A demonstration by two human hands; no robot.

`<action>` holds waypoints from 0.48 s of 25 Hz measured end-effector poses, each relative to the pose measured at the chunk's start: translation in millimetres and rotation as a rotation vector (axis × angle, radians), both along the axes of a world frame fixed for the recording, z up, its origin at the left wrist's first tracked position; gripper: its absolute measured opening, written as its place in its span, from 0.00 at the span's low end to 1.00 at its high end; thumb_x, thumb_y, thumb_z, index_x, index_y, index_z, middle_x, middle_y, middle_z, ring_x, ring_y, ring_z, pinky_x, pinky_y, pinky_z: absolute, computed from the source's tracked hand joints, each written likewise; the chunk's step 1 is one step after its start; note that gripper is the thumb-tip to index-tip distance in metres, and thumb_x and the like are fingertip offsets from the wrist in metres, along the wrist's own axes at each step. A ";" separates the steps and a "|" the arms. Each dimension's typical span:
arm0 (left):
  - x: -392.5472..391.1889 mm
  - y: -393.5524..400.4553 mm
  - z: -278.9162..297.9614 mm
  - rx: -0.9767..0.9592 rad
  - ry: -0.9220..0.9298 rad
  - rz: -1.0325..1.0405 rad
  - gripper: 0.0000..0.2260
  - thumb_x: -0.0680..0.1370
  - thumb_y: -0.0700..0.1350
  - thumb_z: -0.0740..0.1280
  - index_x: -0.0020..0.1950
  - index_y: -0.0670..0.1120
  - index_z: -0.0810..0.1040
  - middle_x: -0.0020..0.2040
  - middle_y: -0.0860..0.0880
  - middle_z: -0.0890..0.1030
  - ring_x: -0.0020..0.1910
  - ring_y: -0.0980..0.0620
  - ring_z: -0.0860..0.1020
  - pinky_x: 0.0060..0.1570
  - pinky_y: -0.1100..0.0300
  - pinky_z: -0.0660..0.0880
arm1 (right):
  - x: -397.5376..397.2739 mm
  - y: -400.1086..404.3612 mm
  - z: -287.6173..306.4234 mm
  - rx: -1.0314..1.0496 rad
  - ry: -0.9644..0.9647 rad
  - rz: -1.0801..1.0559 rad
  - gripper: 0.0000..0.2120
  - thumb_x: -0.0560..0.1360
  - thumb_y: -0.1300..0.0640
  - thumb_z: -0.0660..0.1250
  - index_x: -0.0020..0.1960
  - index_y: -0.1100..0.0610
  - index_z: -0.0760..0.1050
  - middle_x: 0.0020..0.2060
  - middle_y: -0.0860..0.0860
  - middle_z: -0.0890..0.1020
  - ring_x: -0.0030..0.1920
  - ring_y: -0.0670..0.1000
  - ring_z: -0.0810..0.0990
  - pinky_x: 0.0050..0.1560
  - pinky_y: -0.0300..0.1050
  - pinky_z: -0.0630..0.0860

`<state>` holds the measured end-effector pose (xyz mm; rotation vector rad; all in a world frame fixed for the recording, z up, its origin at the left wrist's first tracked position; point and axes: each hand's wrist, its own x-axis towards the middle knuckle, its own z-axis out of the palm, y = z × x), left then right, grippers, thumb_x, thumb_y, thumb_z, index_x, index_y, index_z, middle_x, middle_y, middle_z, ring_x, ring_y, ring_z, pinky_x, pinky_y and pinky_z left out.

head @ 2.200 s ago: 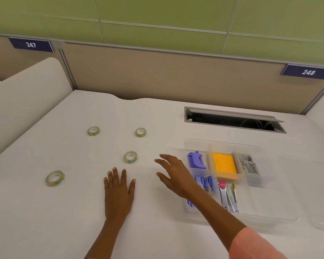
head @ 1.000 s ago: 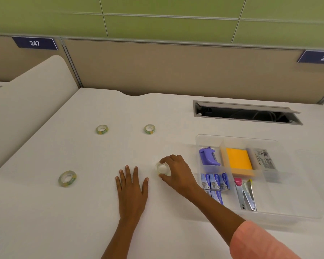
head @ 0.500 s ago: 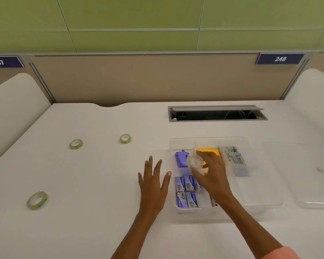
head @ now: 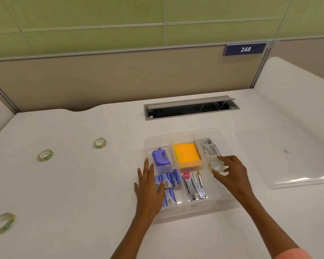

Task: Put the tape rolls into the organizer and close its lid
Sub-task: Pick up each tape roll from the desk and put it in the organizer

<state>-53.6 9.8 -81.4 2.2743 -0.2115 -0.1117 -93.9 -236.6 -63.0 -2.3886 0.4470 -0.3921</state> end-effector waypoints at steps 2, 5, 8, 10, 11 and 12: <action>-1.1 0.0 -2.3 0.001 0.008 0.001 0.31 0.76 0.49 0.62 0.73 0.49 0.48 0.76 0.53 0.43 0.75 0.48 0.42 0.71 0.41 0.47 | 3.0 -0.4 -3.0 0.000 0.069 -0.021 0.25 0.64 0.59 0.76 0.59 0.60 0.75 0.53 0.61 0.78 0.50 0.62 0.78 0.50 0.58 0.79; -0.3 -0.2 -4.1 -0.002 0.003 0.007 0.32 0.75 0.49 0.63 0.73 0.49 0.48 0.76 0.53 0.43 0.75 0.47 0.43 0.71 0.40 0.47 | 5.0 -0.8 -6.1 -0.020 0.141 -0.012 0.23 0.65 0.60 0.75 0.57 0.61 0.73 0.50 0.63 0.80 0.50 0.64 0.77 0.48 0.52 0.74; 0.0 -0.9 -4.7 -0.002 0.007 0.008 0.32 0.75 0.49 0.63 0.73 0.49 0.48 0.76 0.53 0.43 0.75 0.47 0.43 0.71 0.40 0.47 | 4.5 -0.7 -8.8 -0.009 0.154 0.016 0.15 0.67 0.62 0.73 0.51 0.62 0.72 0.49 0.62 0.81 0.48 0.63 0.77 0.42 0.48 0.70; 0.4 -1.5 -5.6 0.001 0.002 0.010 0.32 0.75 0.49 0.64 0.73 0.49 0.49 0.76 0.53 0.43 0.75 0.47 0.44 0.71 0.40 0.47 | 4.5 -1.1 -10.1 -0.018 0.199 0.019 0.11 0.68 0.63 0.72 0.47 0.61 0.74 0.50 0.62 0.80 0.48 0.61 0.75 0.42 0.46 0.68; 0.6 -1.6 -5.8 0.000 0.001 0.016 0.32 0.75 0.49 0.64 0.73 0.49 0.49 0.76 0.53 0.44 0.75 0.47 0.44 0.71 0.40 0.47 | 4.8 -1.2 -10.2 -0.021 0.216 0.016 0.09 0.68 0.63 0.72 0.46 0.61 0.75 0.50 0.61 0.80 0.48 0.61 0.75 0.43 0.45 0.67; 0.7 -1.5 -5.9 0.000 0.002 0.020 0.32 0.75 0.49 0.64 0.73 0.49 0.49 0.76 0.52 0.44 0.75 0.47 0.44 0.71 0.40 0.47 | 5.1 -1.5 -10.6 -0.025 0.223 0.016 0.08 0.68 0.63 0.72 0.45 0.61 0.76 0.50 0.61 0.80 0.49 0.60 0.75 0.43 0.45 0.67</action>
